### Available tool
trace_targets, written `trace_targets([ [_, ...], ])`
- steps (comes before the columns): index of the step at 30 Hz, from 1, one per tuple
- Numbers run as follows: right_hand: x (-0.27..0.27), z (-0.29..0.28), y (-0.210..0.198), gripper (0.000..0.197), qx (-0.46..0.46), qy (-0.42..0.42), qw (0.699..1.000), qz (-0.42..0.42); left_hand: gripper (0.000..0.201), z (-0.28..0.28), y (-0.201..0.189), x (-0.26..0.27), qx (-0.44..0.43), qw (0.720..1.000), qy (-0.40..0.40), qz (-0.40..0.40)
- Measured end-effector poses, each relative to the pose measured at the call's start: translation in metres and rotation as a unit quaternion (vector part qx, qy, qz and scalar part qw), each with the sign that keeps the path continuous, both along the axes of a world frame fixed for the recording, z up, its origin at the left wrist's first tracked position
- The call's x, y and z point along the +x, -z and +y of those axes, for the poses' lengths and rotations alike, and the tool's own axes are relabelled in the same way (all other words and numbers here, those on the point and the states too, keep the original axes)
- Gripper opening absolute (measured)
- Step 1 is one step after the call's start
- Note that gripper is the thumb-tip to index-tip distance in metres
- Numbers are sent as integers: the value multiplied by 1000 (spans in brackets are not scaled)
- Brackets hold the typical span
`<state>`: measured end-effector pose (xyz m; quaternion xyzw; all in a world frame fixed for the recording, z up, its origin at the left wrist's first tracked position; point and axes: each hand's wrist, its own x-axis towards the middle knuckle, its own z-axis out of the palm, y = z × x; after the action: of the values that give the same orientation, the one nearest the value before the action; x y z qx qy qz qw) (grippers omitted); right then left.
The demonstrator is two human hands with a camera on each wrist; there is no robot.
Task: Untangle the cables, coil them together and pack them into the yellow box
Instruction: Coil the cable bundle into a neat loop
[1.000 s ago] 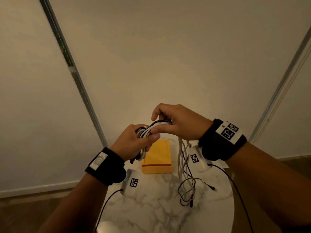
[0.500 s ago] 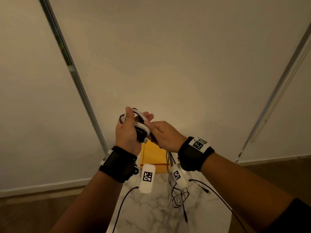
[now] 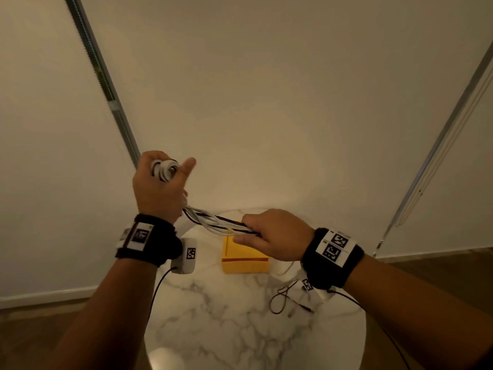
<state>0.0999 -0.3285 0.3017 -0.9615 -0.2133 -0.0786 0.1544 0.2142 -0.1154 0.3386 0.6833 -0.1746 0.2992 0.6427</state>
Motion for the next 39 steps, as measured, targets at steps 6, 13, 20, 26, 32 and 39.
trace_targets([
  [6,-3,-12,-65,41,-80,-37,990,-107,46,-10,18,-9,233,971,27,-53],
  [13,4,-29,-90,35,58,-32,996,-56,9,-25,29,-23,167,897,384,143],
  [20,10,-32,-82,31,143,-17,989,-28,23,-38,42,-49,118,851,465,214],
  [26,32,-25,-65,33,283,55,956,-46,16,-56,33,-48,-129,867,386,287],
  [32,41,-2,-16,37,321,124,938,30,54,-65,7,-53,-327,789,394,339],
  [39,27,17,-6,32,109,69,991,27,43,-63,19,-44,-354,786,344,371],
])
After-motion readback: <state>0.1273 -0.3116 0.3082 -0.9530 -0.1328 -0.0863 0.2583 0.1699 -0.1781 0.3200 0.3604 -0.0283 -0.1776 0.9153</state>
